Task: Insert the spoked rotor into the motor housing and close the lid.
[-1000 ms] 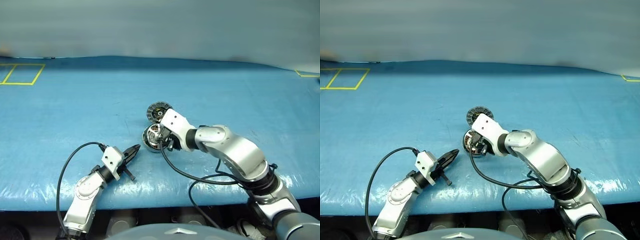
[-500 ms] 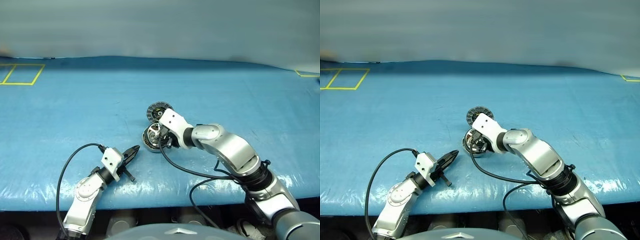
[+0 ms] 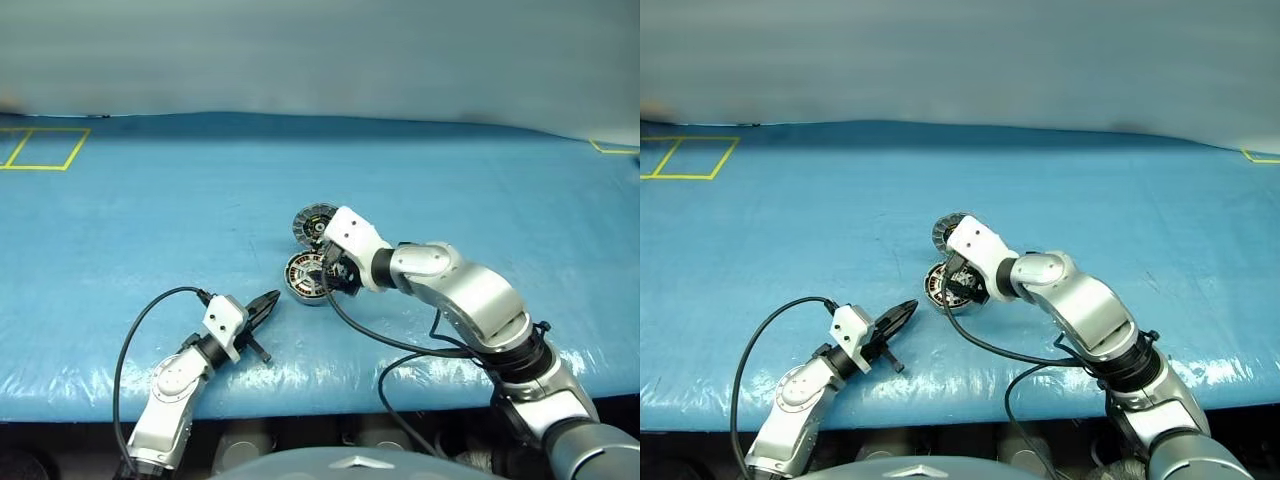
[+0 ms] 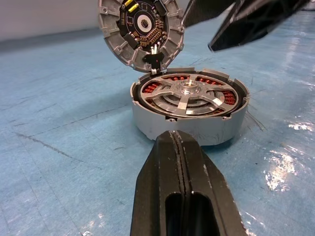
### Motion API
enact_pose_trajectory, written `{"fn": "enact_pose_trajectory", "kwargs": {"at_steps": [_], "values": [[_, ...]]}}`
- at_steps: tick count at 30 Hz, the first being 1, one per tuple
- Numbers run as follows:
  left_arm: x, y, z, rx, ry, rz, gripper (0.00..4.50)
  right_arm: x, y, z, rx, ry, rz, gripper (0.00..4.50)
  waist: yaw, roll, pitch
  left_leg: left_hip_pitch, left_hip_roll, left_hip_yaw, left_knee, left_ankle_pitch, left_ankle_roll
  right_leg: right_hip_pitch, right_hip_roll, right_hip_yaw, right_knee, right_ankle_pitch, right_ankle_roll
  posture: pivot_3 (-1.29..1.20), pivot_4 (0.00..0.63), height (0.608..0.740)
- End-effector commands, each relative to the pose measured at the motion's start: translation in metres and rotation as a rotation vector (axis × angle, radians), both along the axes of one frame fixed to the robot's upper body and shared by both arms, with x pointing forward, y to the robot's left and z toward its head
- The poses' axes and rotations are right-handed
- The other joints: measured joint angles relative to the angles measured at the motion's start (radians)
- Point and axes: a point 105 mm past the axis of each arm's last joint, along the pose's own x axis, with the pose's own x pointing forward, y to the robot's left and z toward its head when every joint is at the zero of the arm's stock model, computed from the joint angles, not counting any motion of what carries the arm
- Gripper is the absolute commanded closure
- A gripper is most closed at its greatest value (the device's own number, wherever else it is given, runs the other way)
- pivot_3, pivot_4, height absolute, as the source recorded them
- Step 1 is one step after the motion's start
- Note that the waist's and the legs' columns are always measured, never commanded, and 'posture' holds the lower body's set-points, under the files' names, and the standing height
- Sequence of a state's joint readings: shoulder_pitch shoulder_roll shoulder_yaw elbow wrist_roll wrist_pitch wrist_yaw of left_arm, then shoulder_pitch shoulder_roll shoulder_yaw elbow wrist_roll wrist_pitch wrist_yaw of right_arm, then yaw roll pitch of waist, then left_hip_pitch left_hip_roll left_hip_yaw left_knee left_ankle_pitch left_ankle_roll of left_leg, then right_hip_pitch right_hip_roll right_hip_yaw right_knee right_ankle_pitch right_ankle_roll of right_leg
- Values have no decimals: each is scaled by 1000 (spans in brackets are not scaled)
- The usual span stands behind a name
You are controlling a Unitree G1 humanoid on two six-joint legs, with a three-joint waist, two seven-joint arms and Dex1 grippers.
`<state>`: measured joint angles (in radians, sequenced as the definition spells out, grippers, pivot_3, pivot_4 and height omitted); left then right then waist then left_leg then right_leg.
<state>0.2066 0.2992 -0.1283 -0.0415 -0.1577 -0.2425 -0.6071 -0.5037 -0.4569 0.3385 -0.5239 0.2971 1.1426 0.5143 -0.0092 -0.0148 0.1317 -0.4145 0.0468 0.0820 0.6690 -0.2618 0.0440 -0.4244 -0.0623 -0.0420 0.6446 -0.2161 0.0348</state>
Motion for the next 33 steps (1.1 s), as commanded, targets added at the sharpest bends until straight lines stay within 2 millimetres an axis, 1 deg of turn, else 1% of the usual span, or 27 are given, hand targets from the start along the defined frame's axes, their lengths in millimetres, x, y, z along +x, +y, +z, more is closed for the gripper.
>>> {"fn": "enact_pose_trajectory", "kwargs": {"at_steps": [1,2,7,9,13,15,18,22,33], "values": [[0,-3,11,-10,-40,-10,4500,-5,-12,11,87,-89,-33,1897,1,0,0,0,0,0,0,0,0,0,0,0,0,0,0,0,150,740],[0,-3,11,-9,-38,-11,4500,-9,-18,8,92,-96,-43,2197,1,0,0,0,0,0,0,0,0,0,0,0,0,0,0,0,150,740],[0,-2,11,-6,-35,-19,4500,-23,-36,-10,119,-112,-119,2197,-4,0,0,0,0,1,0,0,0,0,0,1,0,0,1,0,150,740],[1,-3,11,-4,-34,-29,4500,-28,-45,-20,170,-90,-203,2197,-2,0,0,1,1,1,0,0,0,0,1,1,0,-1,0,0,150,740],[2,-5,11,-3,-31,-46,4500,-30,-58,-32,223,-113,-316,2197,-2,0,0,1,1,1,1,1,-1,1,1,1,1,-1,0,0,150,740],[2,-6,12,-1,-29,-58,4500,-30,-64,-41,206,-115,-352,2197,-2,0,0,1,1,2,1,1,0,1,1,2,0,-1,0,0,150,740],[3,-7,12,2,-29,-64,4500,-30,-67,-46,201,-121,-365,2197,-2,0,0,1,1,2,3,0,0,1,1,2,0,-2,2,0,150,740],[4,-7,13,4,-28,-63,4500,-27,-68,-46,222,-124,-378,2197,-1,0,0,1,1,2,4,0,0,1,1,2,1,-1,2,0,150,740],[4,-6,13,2,-30,-53,4500,-25,-68,-51,194,-114,-366,2197,-1,0,0,1,1,1,4,0,1,1,1,2,0,0,0,0,150,740]]}}
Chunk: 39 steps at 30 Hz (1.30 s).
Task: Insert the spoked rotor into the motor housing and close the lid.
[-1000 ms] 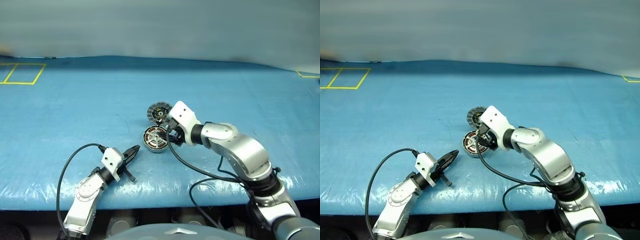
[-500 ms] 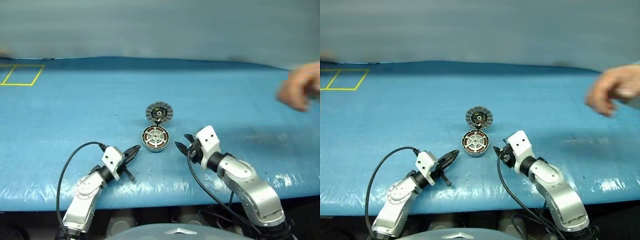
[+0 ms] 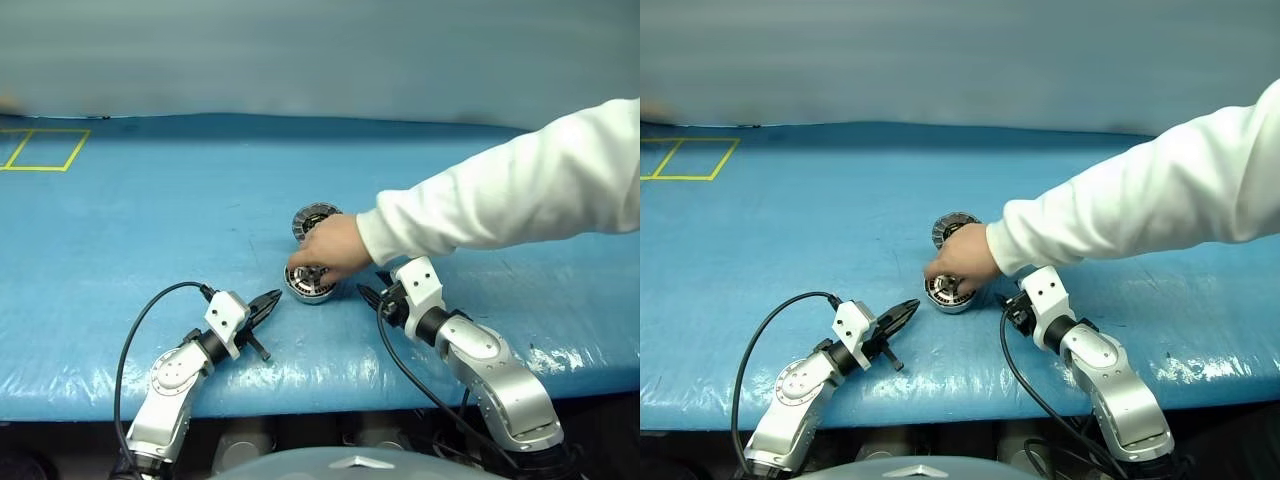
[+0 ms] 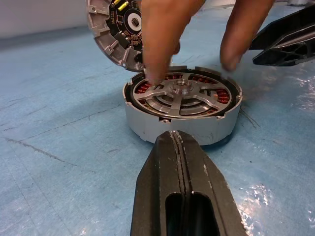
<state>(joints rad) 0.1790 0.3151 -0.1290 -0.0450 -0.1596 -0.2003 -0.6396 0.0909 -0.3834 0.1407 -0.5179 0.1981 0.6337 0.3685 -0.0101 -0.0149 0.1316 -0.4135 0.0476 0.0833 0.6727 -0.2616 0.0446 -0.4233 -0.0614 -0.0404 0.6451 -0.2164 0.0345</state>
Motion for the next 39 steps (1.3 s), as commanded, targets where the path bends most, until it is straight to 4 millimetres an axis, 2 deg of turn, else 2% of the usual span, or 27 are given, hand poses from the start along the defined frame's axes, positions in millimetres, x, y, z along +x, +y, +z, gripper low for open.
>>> {"fn": "enact_pose_trajectory", "kwargs": {"at_steps": [1,39], "values": [[1,-5,13,-18,-47,-14,4500,5,0,12,-7,-57,8,2197,0,0,0,0,0,0,0,0,0,0,0,0,0,0,0,0,150,740],[-1,-3,11,-18,-44,-9,4500,2,2,8,-21,-30,38,2197,0,0,0,0,0,0,0,0,0,1,0,0,0,0,0,0,150,740]]}}
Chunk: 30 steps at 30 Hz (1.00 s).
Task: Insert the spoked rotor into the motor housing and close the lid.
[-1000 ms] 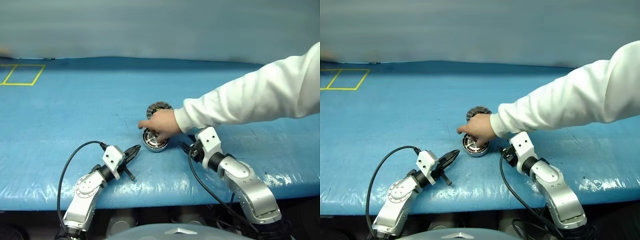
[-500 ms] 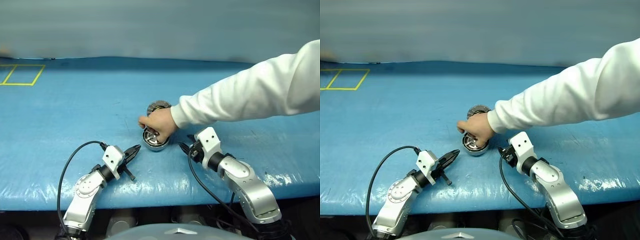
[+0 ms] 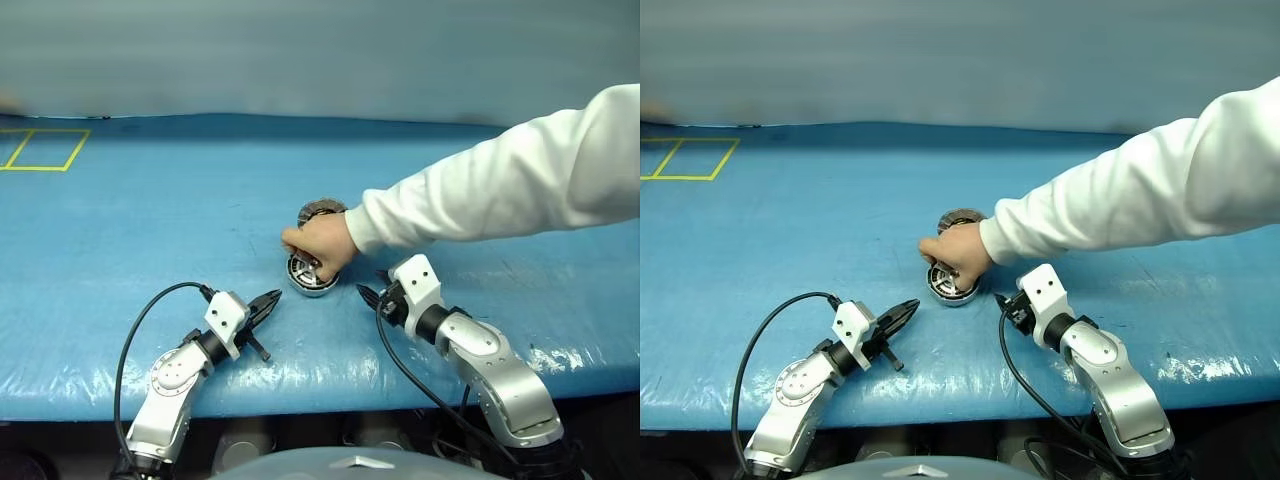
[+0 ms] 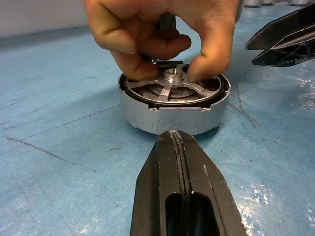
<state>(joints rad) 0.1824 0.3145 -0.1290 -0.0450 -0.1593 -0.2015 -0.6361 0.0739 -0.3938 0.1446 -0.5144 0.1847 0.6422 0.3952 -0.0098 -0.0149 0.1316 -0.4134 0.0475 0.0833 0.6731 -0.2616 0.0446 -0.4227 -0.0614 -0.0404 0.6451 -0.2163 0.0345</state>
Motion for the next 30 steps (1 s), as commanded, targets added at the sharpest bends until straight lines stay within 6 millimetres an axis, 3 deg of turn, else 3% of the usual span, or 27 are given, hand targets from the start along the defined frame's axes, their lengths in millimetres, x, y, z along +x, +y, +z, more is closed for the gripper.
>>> {"fn": "enact_pose_trajectory", "kwargs": {"at_steps": [1,30], "values": [[0,-4,11,-18,-45,-13,4500,1,1,7,-3,-29,13,2197,0,0,0,0,0,0,0,0,0,0,0,0,0,0,0,0,150,740],[-2,-4,10,-18,-39,-17,4500,-2,3,7,0,-26,25,2197,0,0,0,-1,0,0,3,-1,1,0,0,0,0,0,0,0,150,740]]}}
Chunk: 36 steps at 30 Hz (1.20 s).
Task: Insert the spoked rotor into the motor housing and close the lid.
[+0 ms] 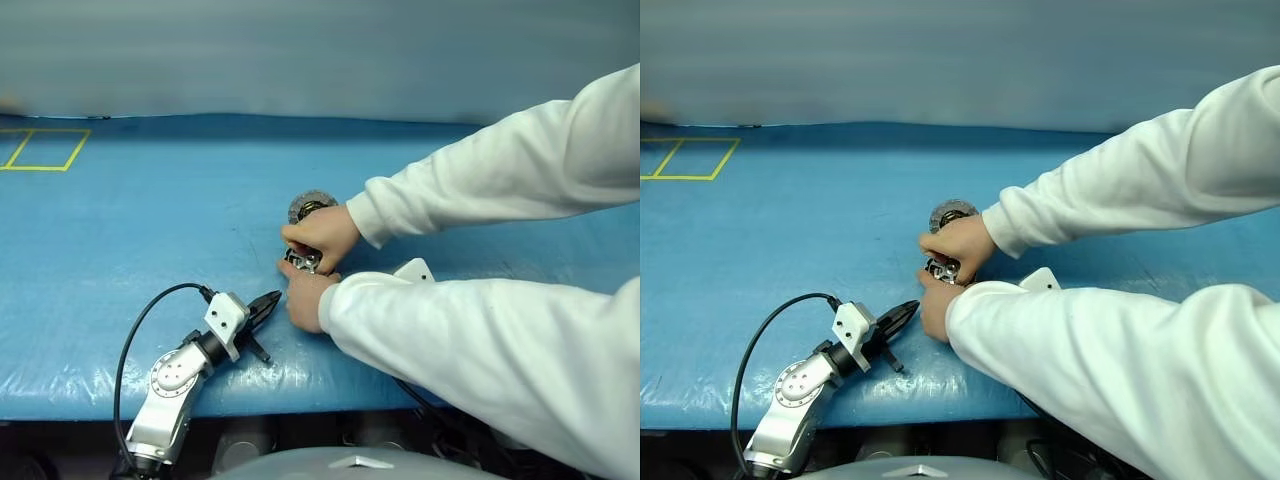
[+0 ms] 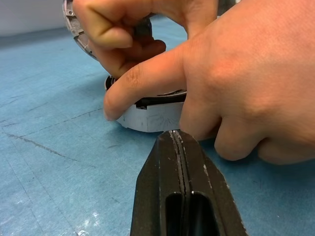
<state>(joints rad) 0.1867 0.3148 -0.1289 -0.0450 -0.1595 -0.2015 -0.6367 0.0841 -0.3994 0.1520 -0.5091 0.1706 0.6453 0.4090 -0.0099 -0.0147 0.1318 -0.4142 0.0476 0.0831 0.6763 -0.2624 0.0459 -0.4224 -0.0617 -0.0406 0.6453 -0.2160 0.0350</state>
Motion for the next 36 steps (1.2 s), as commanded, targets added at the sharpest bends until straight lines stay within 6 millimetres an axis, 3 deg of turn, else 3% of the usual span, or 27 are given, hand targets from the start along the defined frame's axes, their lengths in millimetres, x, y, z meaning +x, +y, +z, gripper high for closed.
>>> {"fn": "enact_pose_trajectory", "kwargs": {"at_steps": [1,36], "values": [[-1,-4,11,-18,-43,-18,4500,1,3,12,16,-45,15,2197,0,0,0,0,0,0,0,0,0,0,0,0,0,0,0,0,150,740],[1,-4,10,-12,-42,-29,4500,1,4,11,12,-43,27,2197,0,0,0,0,0,0,2,0,0,0,0,0,0,0,0,0,150,740]]}}
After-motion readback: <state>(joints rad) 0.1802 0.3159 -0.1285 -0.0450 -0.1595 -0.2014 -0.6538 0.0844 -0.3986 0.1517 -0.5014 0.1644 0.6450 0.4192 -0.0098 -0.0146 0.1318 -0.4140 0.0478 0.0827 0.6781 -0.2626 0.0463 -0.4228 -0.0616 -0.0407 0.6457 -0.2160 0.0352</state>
